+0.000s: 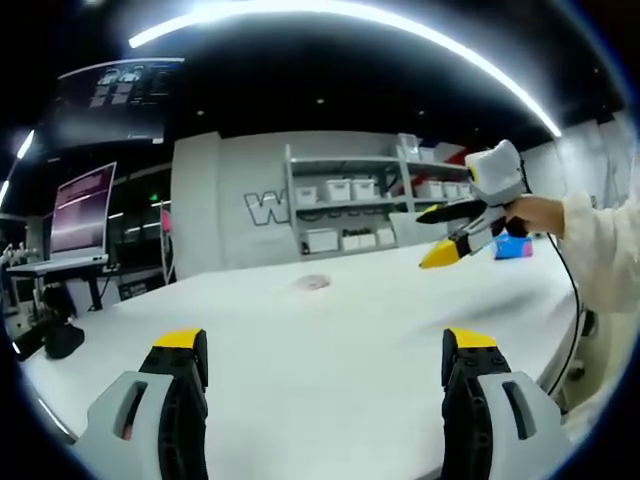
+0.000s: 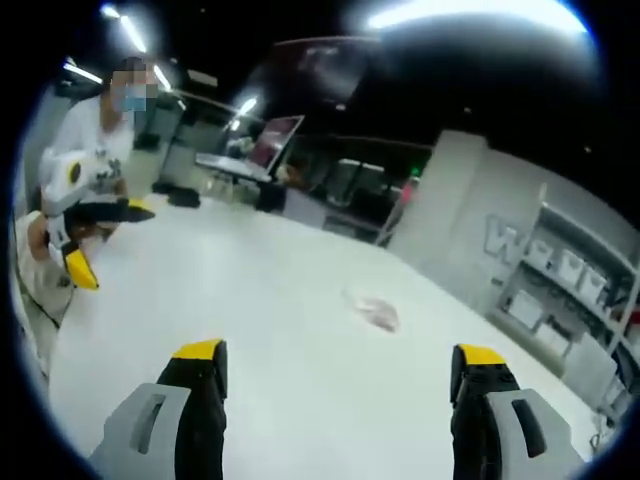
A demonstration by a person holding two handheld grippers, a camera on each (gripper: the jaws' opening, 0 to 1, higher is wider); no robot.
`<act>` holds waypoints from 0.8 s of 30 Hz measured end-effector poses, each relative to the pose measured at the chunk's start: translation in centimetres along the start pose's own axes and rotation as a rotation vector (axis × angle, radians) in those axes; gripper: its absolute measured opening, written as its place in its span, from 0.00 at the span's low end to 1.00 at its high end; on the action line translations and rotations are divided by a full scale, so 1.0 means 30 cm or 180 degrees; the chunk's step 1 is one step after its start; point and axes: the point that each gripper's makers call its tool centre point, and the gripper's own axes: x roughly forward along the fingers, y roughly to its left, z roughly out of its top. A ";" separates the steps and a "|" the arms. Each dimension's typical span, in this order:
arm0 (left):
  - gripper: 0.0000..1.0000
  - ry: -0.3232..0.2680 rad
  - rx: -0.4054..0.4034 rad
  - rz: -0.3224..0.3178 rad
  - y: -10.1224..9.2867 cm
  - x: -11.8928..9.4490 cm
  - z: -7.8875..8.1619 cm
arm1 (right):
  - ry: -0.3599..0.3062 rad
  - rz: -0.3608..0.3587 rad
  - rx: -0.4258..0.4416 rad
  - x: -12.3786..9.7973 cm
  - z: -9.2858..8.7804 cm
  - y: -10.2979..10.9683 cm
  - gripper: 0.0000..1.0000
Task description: Open the resealable bag by pulling the two sides of the seal apart until the entire bag opening is separated and visibly accessible.
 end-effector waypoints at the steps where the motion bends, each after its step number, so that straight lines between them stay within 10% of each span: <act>1: 0.96 -0.0001 0.0001 0.0004 0.002 -0.001 0.001 | 0.0000 -0.0004 -0.0015 0.001 0.000 0.000 0.93; 24: 0.96 0.0004 -0.0011 0.0027 0.010 -0.003 0.000 | 0.0044 0.0074 -0.0143 0.069 0.016 0.003 0.93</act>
